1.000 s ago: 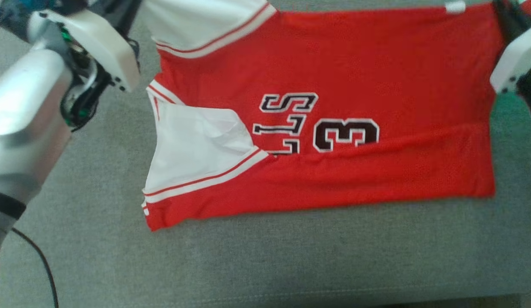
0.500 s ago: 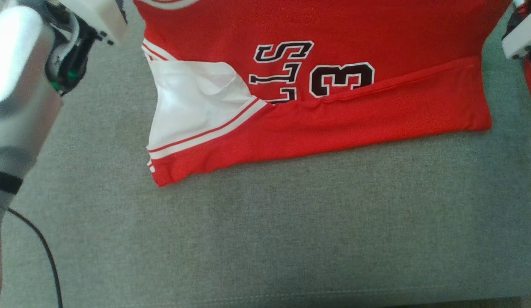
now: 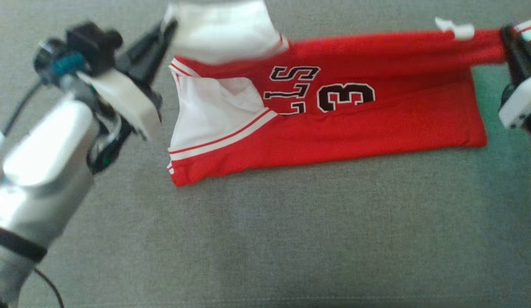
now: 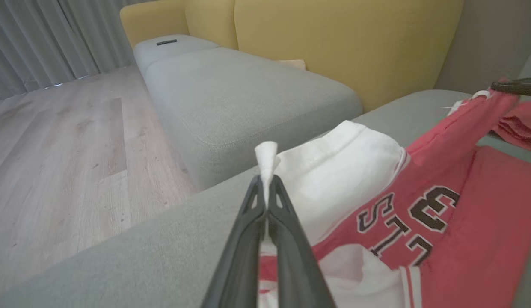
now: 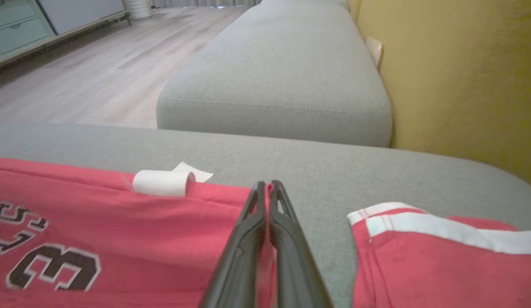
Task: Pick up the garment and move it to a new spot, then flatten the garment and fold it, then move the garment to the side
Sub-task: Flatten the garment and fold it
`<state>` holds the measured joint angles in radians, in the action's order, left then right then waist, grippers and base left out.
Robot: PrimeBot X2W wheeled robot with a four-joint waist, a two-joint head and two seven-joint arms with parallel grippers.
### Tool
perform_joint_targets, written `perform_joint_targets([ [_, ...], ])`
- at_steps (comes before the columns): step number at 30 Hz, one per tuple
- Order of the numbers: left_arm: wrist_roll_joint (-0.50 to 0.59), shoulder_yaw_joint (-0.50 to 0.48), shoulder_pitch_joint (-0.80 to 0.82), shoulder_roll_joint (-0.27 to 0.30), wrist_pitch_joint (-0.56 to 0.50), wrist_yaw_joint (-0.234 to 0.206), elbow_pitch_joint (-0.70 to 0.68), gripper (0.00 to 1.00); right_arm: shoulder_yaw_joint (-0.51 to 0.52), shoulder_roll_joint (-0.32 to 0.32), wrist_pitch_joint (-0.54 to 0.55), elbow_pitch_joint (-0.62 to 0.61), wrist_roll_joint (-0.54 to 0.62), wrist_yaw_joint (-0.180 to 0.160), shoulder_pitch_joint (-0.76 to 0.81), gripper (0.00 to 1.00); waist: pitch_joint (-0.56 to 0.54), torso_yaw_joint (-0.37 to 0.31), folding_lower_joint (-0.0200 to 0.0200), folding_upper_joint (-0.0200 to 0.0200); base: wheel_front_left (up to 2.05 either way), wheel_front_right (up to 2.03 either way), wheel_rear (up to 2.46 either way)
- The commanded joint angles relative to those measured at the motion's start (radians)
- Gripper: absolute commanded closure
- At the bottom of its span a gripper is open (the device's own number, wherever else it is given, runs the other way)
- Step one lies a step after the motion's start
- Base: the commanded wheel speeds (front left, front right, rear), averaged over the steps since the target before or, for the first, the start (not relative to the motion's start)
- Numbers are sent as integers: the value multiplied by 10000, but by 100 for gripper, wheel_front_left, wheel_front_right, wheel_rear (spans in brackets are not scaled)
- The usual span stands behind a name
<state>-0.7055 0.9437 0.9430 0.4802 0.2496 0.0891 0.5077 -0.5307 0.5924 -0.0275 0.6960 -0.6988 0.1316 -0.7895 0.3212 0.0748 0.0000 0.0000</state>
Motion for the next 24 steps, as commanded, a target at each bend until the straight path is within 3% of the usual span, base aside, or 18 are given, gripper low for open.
perform_joint_targets([
  [1,26,-206,-90,583,-7,13,-442,100,-165,496,239,-277,-318,-9,413,100,-203,124,0,0,0,0,0],
  [15,-408,680,-1633,1449,-1571,9,-2149,100,-1152,1500,1536,-825,-955,-9,1213,100,-456,282,0,0,0,0,0],
  [24,-598,1068,-1883,1531,-2288,56,-2327,100,-1852,1960,2648,-1354,-1399,-9,1381,100,-440,170,0,0,0,0,0],
])
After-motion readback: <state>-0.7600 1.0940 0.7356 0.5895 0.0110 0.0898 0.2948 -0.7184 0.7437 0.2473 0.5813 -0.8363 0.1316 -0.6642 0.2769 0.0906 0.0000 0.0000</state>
